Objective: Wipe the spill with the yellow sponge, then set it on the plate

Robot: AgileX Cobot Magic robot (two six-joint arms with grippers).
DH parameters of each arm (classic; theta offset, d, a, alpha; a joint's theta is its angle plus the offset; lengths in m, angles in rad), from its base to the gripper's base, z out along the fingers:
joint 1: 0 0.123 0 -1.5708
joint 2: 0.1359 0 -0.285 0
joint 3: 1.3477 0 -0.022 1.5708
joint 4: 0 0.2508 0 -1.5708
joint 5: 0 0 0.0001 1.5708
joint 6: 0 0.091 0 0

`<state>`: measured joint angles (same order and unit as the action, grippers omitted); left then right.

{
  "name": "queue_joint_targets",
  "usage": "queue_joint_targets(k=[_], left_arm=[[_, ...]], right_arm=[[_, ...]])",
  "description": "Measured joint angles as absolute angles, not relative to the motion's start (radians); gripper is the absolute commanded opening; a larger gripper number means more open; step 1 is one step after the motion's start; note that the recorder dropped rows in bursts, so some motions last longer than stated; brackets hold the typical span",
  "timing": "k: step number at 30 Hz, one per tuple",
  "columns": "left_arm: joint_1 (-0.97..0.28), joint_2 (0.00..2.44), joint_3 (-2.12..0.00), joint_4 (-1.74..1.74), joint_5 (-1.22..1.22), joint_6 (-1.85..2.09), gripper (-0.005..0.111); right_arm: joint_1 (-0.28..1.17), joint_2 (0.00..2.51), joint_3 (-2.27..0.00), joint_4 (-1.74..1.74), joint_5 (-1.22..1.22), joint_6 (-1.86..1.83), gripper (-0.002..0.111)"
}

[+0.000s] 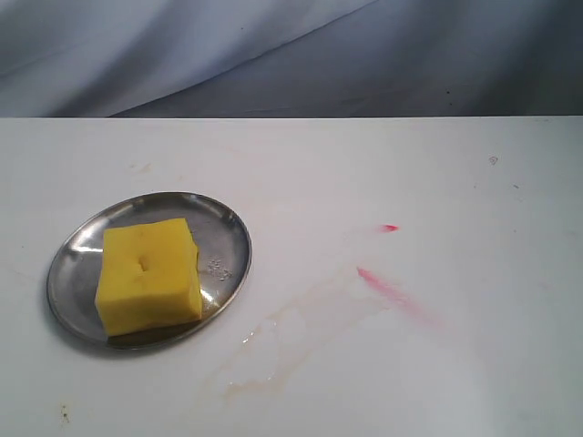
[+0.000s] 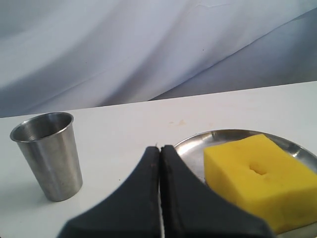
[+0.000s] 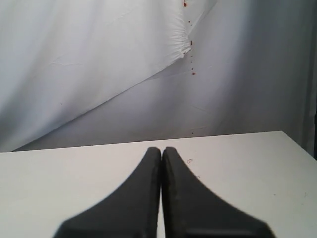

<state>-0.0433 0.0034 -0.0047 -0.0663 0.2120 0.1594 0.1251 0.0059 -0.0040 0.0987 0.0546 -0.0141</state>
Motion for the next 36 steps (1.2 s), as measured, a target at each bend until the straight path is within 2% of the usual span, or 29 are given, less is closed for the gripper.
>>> queue_joint_targets(k=[36], left_arm=[[-0.043,0.003,-0.005,-0.066,0.212,0.159,0.0]], right_arm=[[0.125,0.006,-0.004,0.072,0.088,-0.008,0.0]])
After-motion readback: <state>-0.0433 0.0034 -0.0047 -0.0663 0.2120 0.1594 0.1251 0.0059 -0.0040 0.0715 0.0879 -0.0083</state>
